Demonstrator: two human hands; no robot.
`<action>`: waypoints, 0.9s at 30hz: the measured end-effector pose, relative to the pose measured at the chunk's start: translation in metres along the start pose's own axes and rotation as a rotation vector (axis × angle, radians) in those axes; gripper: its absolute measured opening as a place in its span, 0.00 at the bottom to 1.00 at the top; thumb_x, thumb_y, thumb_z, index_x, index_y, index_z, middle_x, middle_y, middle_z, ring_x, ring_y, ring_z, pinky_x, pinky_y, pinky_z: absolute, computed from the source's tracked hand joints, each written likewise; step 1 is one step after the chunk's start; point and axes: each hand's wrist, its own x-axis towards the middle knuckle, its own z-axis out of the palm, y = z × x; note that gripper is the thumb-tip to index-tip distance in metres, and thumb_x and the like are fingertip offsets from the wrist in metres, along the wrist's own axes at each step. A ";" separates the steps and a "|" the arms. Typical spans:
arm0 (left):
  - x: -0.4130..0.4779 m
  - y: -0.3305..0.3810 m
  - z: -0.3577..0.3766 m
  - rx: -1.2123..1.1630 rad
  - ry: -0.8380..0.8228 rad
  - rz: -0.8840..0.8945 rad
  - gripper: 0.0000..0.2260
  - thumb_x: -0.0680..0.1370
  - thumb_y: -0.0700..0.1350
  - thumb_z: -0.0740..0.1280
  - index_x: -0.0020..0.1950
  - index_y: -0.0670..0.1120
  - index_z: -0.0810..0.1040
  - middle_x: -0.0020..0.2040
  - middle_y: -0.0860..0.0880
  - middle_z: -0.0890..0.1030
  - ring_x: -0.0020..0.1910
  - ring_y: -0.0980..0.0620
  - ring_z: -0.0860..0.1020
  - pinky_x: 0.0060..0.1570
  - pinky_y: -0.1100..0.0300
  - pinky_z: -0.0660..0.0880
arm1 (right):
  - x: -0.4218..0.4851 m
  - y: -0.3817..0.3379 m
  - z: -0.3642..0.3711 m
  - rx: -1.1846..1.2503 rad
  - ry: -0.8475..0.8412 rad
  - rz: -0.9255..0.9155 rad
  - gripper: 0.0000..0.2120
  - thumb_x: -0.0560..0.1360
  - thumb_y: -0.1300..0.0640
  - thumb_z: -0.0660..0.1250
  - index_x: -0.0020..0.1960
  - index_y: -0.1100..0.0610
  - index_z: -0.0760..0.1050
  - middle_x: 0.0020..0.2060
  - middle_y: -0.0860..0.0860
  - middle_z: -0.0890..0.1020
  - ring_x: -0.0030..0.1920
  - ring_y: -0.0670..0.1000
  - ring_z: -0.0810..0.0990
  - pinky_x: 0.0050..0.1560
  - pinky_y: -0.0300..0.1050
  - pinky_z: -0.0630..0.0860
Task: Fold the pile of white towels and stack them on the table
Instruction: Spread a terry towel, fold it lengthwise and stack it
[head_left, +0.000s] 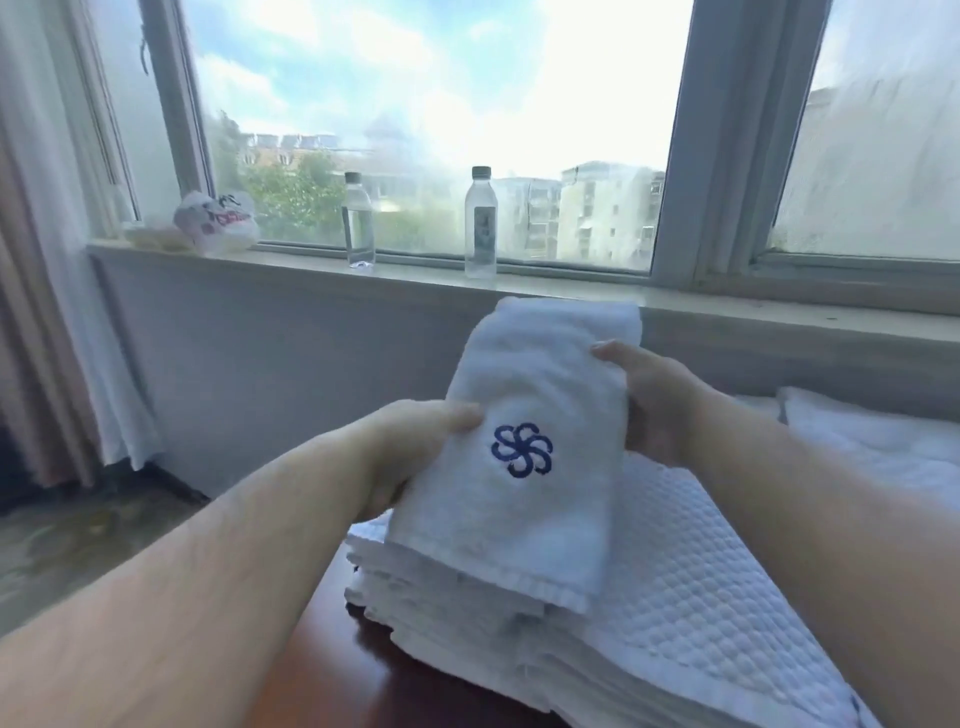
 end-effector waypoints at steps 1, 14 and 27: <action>0.007 -0.008 -0.002 0.095 0.034 -0.085 0.16 0.81 0.53 0.66 0.60 0.42 0.82 0.50 0.44 0.87 0.50 0.43 0.86 0.58 0.46 0.80 | 0.008 0.012 -0.002 -0.048 0.053 0.084 0.18 0.78 0.46 0.67 0.61 0.58 0.78 0.43 0.56 0.86 0.37 0.56 0.86 0.36 0.49 0.83; 0.045 -0.014 -0.044 0.800 0.245 -0.047 0.19 0.78 0.68 0.63 0.52 0.56 0.83 0.49 0.59 0.83 0.46 0.59 0.79 0.41 0.61 0.70 | 0.056 0.045 0.007 -0.212 0.450 -0.120 0.16 0.68 0.50 0.65 0.47 0.61 0.79 0.43 0.56 0.83 0.44 0.58 0.82 0.45 0.56 0.81; 0.036 -0.041 0.013 0.917 0.125 0.272 0.54 0.60 0.81 0.61 0.81 0.58 0.54 0.78 0.63 0.61 0.75 0.61 0.61 0.66 0.63 0.57 | 0.052 0.042 0.006 -1.138 0.382 -0.387 0.19 0.79 0.45 0.57 0.67 0.44 0.76 0.70 0.48 0.75 0.72 0.55 0.67 0.68 0.56 0.63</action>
